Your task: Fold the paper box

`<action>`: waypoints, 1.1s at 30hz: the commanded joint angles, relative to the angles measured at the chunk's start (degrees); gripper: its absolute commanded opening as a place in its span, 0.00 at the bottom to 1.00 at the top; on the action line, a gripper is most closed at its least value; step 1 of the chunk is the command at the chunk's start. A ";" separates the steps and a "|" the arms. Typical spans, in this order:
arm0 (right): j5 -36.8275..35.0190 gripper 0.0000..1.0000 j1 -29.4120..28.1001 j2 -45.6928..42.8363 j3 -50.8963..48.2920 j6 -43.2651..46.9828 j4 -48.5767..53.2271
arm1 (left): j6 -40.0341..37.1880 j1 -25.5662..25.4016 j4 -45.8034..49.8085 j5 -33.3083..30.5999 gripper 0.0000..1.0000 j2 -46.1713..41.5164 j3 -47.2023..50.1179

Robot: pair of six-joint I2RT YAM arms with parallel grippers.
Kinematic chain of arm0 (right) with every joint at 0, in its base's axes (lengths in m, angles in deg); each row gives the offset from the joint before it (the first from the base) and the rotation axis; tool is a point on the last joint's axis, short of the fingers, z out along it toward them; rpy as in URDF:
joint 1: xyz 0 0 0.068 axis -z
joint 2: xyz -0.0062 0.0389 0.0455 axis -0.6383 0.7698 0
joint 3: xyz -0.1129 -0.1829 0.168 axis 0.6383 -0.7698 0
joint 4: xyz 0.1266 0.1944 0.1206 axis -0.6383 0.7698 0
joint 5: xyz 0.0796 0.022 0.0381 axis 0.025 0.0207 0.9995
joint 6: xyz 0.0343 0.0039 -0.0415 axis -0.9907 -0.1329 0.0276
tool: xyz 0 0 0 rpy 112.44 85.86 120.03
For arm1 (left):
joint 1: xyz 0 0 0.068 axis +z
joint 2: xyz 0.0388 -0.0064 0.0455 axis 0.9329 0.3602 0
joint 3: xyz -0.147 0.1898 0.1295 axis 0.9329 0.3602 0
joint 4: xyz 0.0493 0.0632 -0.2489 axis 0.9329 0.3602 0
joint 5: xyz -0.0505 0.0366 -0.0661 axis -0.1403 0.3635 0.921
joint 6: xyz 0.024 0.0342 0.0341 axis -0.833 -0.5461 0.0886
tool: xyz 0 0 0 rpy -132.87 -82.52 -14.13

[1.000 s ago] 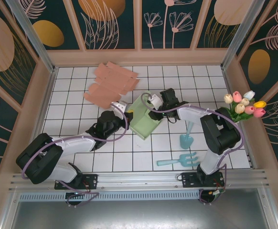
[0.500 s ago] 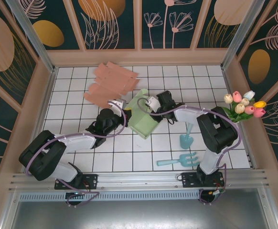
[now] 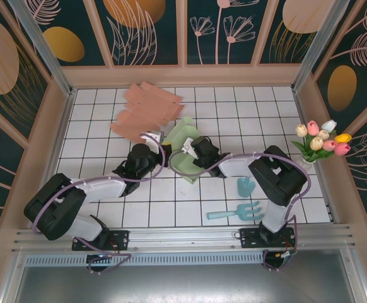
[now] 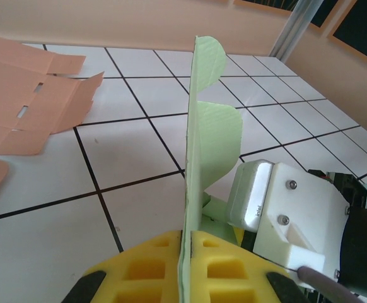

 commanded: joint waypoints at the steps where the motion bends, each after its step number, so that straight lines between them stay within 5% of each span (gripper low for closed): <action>1: -2.09 0.14 -0.33 1.15 -2.80 2.34 3.65 | 0.83 0.63 1.75 -0.15 0.00 -1.22 0.06; 6: 9.98 0.18 -0.40 -1.55 -1.40 0.07 8.54 | 0.62 0.60 0.41 3.16 0.00 -0.77 0.14; 19: 22.09 0.44 2.87 -10.29 3.83 -8.46 15.82 | -5.95 0.50 -0.79 9.80 0.00 0.16 1.45; 33: 24.33 0.51 6.77 -29.41 -7.82 -34.79 2.79 | -7.45 0.36 -1.19 12.37 0.00 -1.42 2.66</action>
